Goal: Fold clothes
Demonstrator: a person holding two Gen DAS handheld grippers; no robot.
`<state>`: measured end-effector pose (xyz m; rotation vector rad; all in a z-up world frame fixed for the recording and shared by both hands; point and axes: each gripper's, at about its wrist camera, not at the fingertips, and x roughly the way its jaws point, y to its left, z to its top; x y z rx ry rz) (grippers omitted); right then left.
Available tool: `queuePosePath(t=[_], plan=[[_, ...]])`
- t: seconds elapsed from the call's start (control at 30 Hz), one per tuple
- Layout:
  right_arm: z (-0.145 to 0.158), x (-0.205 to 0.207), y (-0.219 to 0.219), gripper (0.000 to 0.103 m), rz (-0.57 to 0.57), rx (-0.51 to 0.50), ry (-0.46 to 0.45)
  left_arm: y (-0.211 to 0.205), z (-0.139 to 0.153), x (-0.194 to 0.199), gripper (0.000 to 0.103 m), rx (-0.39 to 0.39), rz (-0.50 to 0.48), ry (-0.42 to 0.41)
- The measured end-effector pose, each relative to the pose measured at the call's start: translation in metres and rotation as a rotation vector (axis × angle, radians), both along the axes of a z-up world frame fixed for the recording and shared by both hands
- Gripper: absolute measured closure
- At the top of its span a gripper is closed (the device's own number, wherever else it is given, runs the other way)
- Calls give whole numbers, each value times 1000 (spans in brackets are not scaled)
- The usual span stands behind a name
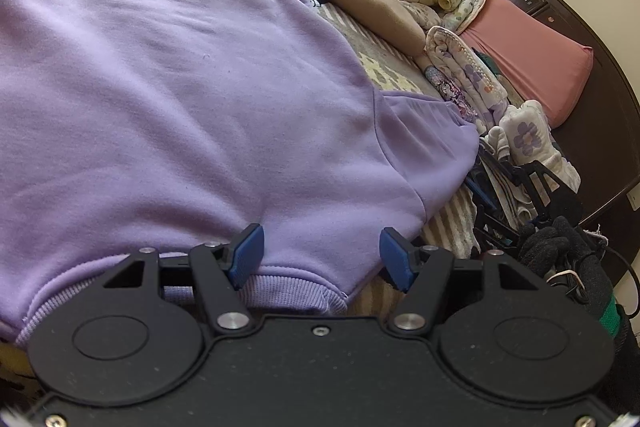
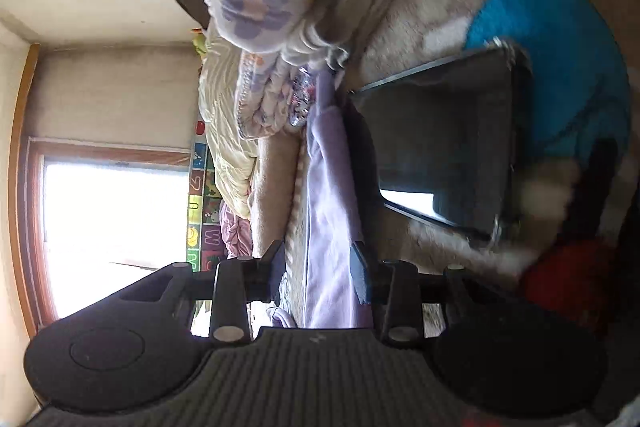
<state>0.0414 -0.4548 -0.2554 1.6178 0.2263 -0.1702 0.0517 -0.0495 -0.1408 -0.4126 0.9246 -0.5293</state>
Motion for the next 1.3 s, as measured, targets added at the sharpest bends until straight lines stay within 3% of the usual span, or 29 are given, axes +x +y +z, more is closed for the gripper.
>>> queuePosePath(t=[0.2,0.43,0.57,0.77,0.8,0.87,1.0,1.1,1.13,1.17,1.3], plan=[[-12,1,3,74,-217,206,35,1,1,-3,39,11,-3,6],[-12,36,-19,75,-266,203,2,2,1,-3,39,7,-1,13],[-14,37,-33,81,-310,219,6,3,0,-4,39,1,2,12],[-2,43,-46,80,-272,119,33,5,-2,-5,38,-12,6,9],[3,46,-46,78,-251,86,37,5,-2,-5,38,-16,8,9],[14,55,-45,61,-183,6,43,6,-3,-5,38,-23,11,10],[30,92,-54,55,-50,-104,81,7,-3,-5,38,-33,10,12],[41,123,-59,60,17,-195,121,9,-4,-5,38,-45,17,14],[45,129,-59,75,31,-244,128,9,-5,-5,38,-49,18,14],[50,135,-58,96,44,-293,135,10,-5,-5,38,-53,20,15],[53,130,-54,96,9,-368,166,13,-7,-5,38,-69,24,17]])
